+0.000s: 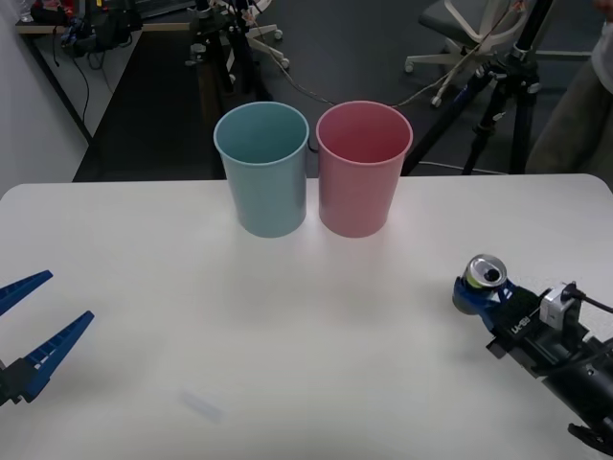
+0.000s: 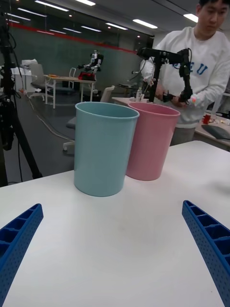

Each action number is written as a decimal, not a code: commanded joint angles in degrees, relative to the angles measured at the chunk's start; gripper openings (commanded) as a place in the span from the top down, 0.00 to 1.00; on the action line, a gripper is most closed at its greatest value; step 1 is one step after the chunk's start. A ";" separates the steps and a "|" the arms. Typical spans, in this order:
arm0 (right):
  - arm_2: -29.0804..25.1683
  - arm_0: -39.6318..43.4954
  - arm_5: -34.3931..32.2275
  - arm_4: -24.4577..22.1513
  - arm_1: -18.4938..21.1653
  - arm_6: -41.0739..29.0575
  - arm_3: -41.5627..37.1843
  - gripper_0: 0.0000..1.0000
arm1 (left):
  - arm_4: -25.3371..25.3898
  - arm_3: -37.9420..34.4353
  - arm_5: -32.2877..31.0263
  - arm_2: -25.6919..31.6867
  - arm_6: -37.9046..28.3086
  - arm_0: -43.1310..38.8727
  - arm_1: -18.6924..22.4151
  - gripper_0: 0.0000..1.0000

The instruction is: Grasp the object on the table and drop it into the matching bin: aluminum can to the light blue bin, PET bottle to the pink bin.

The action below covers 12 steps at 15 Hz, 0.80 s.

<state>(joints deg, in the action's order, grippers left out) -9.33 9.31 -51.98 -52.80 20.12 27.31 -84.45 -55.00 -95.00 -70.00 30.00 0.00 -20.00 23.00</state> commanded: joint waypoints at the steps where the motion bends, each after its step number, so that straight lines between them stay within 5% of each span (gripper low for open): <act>1: 0.19 2.12 1.79 -2.92 0.00 -7.71 -8.98 1.00 | 0.00 0.00 0.00 0.00 0.00 0.00 0.00 0.00; 12: 6.34 1.42 15.07 -23.93 0.18 -45.06 -37.37 1.00 | 0.00 0.00 0.00 0.00 0.00 0.00 0.00 0.00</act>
<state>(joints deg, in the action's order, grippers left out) -3.77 11.30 -37.84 -75.16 20.30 -15.45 -120.62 -55.00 -95.00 -70.00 30.00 0.00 -20.00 23.00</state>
